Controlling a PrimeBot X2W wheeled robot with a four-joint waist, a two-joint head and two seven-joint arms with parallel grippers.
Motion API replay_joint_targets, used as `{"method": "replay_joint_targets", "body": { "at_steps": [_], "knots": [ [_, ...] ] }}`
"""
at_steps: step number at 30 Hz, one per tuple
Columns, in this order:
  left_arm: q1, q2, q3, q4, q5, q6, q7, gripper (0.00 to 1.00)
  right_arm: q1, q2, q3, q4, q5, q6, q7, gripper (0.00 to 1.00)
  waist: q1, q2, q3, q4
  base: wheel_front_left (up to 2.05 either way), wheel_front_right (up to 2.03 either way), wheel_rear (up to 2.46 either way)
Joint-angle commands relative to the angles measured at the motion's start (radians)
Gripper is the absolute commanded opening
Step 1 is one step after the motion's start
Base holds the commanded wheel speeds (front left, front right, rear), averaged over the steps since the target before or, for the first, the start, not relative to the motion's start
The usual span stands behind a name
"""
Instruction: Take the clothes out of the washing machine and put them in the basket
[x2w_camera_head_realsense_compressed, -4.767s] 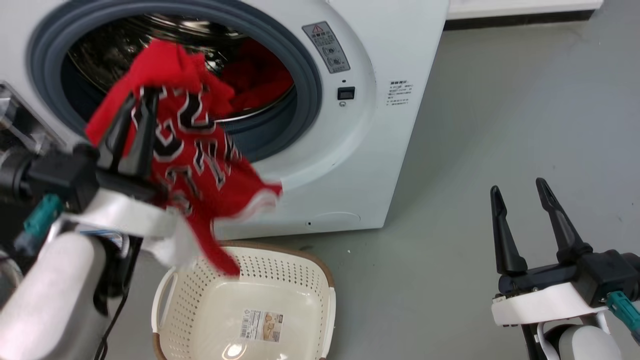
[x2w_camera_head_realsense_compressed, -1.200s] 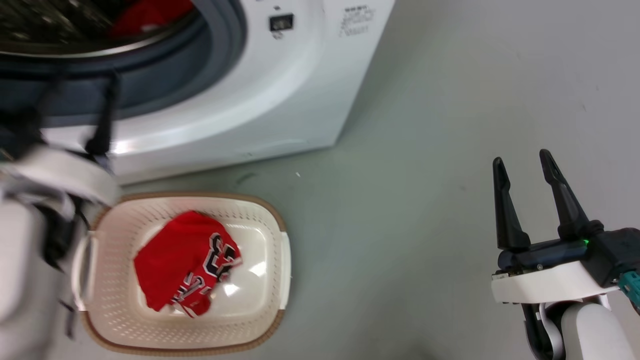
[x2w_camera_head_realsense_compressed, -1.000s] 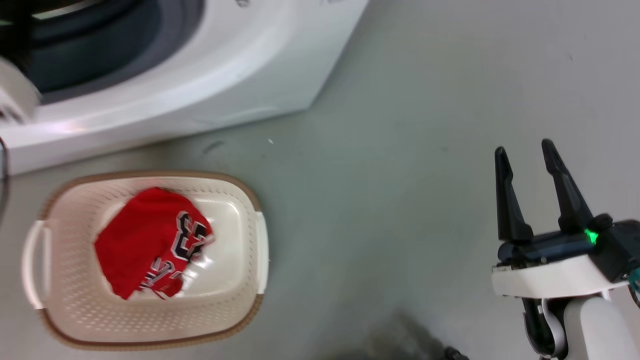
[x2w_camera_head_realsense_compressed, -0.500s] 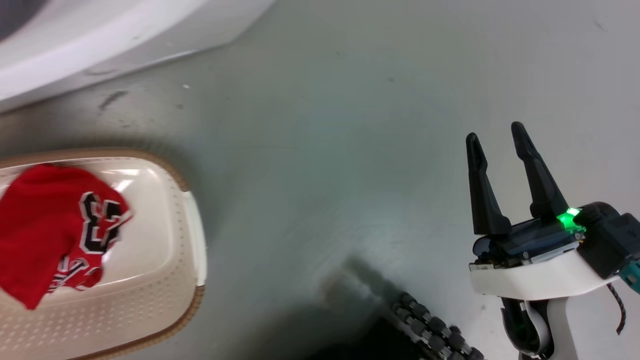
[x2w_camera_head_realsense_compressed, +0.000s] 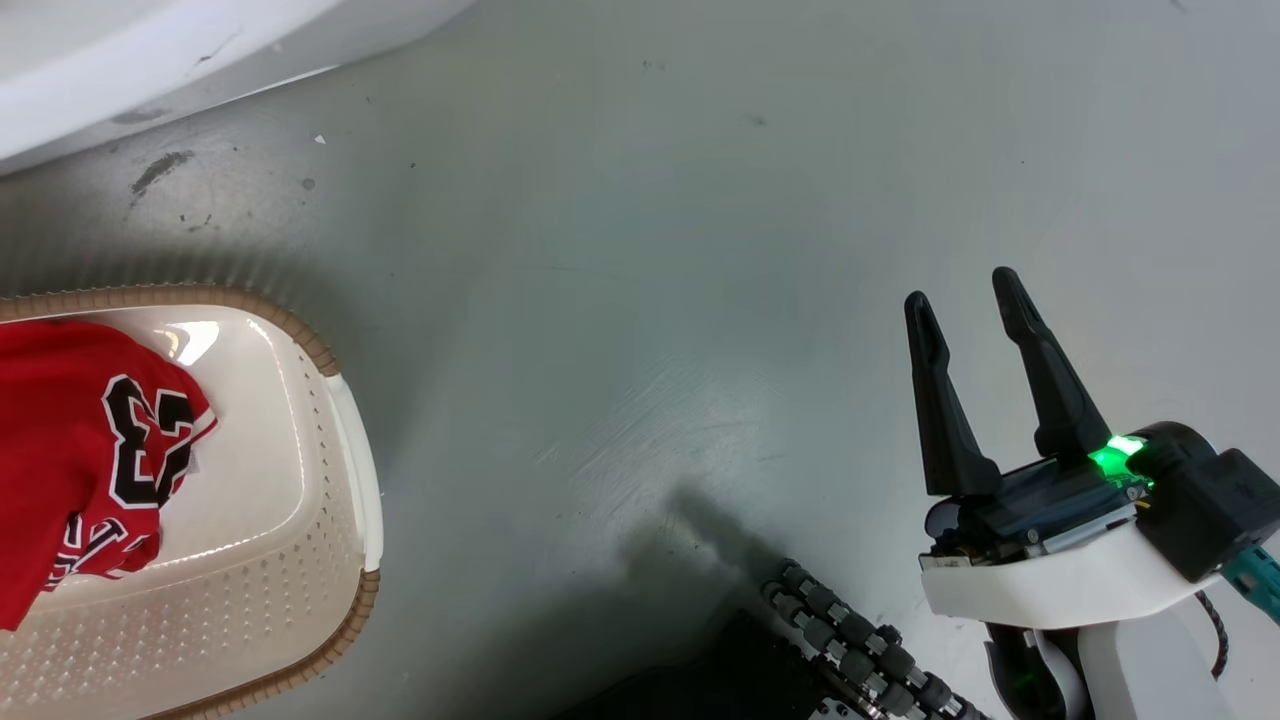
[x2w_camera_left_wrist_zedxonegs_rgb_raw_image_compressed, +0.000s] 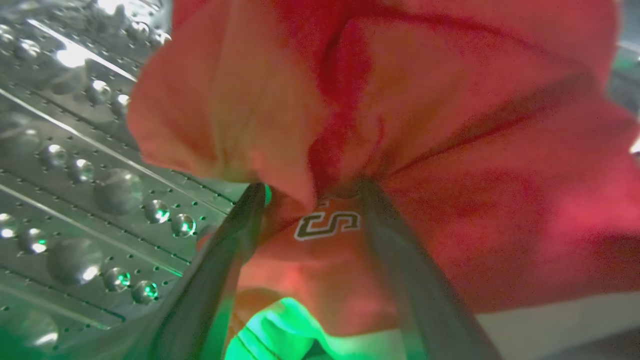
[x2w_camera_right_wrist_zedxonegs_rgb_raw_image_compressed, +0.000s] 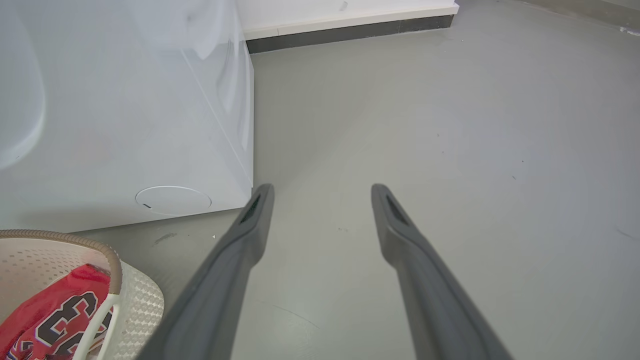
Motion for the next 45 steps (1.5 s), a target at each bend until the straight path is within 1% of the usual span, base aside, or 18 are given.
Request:
{"method": "replay_joint_targets", "body": {
  "at_steps": [1, 4, 5, 6, 8, 13, 20, 22, 25, 33, 38, 43, 44, 45],
  "knots": [
    [-0.02, -0.007, -0.021, 0.031, 0.006, 0.001, 0.001, 1.0, 0.006, 0.002, 0.001, -0.014, 0.014, -0.001, -0.002, 1.0, -0.0002, 0.0, 0.007, 0.002, 0.0, 0.0, 0.0],
    [-0.016, -0.014, -0.04, 0.059, -0.001, 0.001, 0.01, 1.0, 0.01, 0.002, 0.001, -0.024, 0.017, -0.001, -0.002, 1.0, -0.0002, 0.0, 0.012, 0.005, 0.0, 0.0, 0.0],
    [-0.017, -0.019, -0.045, 0.067, -0.008, 0.001, 0.013, 0.75, 0.013, 0.002, 0.0, -0.028, 0.019, -0.001, -0.002, 1.0, -0.0002, 0.0, 0.015, 0.006, 0.0, 0.0, 0.0],
    [-0.015, -0.025, -0.048, 0.072, -0.02, 0.001, 0.016, 0.0, 0.015, 0.002, -0.001, -0.029, 0.02, -0.001, -0.002, 1.0, -0.0002, 0.0, 0.017, 0.008, 0.0, 0.0, 0.0],
    [-0.016, -0.031, -0.061, 0.077, -0.037, 0.001, 0.024, 0.0, 0.015, 0.002, -0.003, -0.03, 0.017, -0.001, -0.002, 1.0, -0.0002, 0.0, 0.022, 0.012, 0.0, 0.0, 0.0],
    [-0.031, -0.025, -0.078, 0.091, -0.046, 0.002, -0.021, 0.0, -0.001, 0.002, -0.002, -0.025, 0.013, -0.001, -0.002, 1.0, -0.0002, 0.0, 0.028, 0.018, 0.0, 0.0, 0.0],
    [-0.063, 0.001, -0.092, 0.071, -0.051, 0.002, -0.133, 0.0, -0.048, 0.002, -0.003, -0.014, 0.007, -0.001, -0.002, 1.0, -0.0002, 0.0, 0.011, 0.02, 0.0, 0.0, 0.0],
    [-0.055, -0.006, -0.101, 0.062, -0.06, 0.002, -0.173, 0.0, -0.062, 0.002, -0.01, -0.008, -0.001, -0.001, -0.002, 1.0, -0.0002, 0.0, -0.003, 0.024, 0.0, 0.0, 0.0],
    [-0.03, -0.022, -0.113, 0.058, -0.082, 0.001, -0.232, 0.0, -0.071, 0.002, -0.029, 0.0, -0.021, -0.001, -0.002, 1.0, -0.0002, 0.0, -0.036, 0.05, 0.0, 0.0, 0.0],
    [0.12, -0.07, -0.165, 0.067, -0.151, 0.001, -0.436, 0.0, -0.066, 0.001, -0.093, 0.034, -0.09, -0.001, -0.002, 1.0, -0.0002, 0.0, -0.166, 0.143, 0.0, 0.0, 0.0],
    [0.263, -0.099, -0.183, 0.075, -0.217, 0.001, -0.572, 0.0, -0.047, 0.001, -0.114, 0.054, -0.137, -0.001, -0.002, 1.0, -0.0002, 0.0, -0.271, 0.192, 0.0, 0.0, 0.0],
    [0.409, -0.13, -0.204, 0.059, -0.256, 0.001, -0.708, 0.0, -0.016, 0.001, -0.127, 0.073, -0.179, -0.001, -0.002, 1.0, -0.0002, 0.0, -0.381, 0.24, 0.0, 0.0, 0.0],
    [0.435, -0.137, -0.205, 0.053, -0.262, 0.001, -0.732, 0.0, -0.008, 0.001, -0.127, 0.077, -0.184, -0.001, -0.002, 1.0, -0.0002, 0.0, -0.4, 0.25, 0.0, 0.0, 0.0],
    [0.435, -0.137, -0.205, 0.053, -0.262, 0.001, -0.732, 0.0, -0.008, 0.001, -0.127, 0.077, -0.184, -0.001, -0.002, 1.0, -0.0002, 0.0, -0.4, 0.25, 0.0, 0.0, 0.0]
  ]
}}
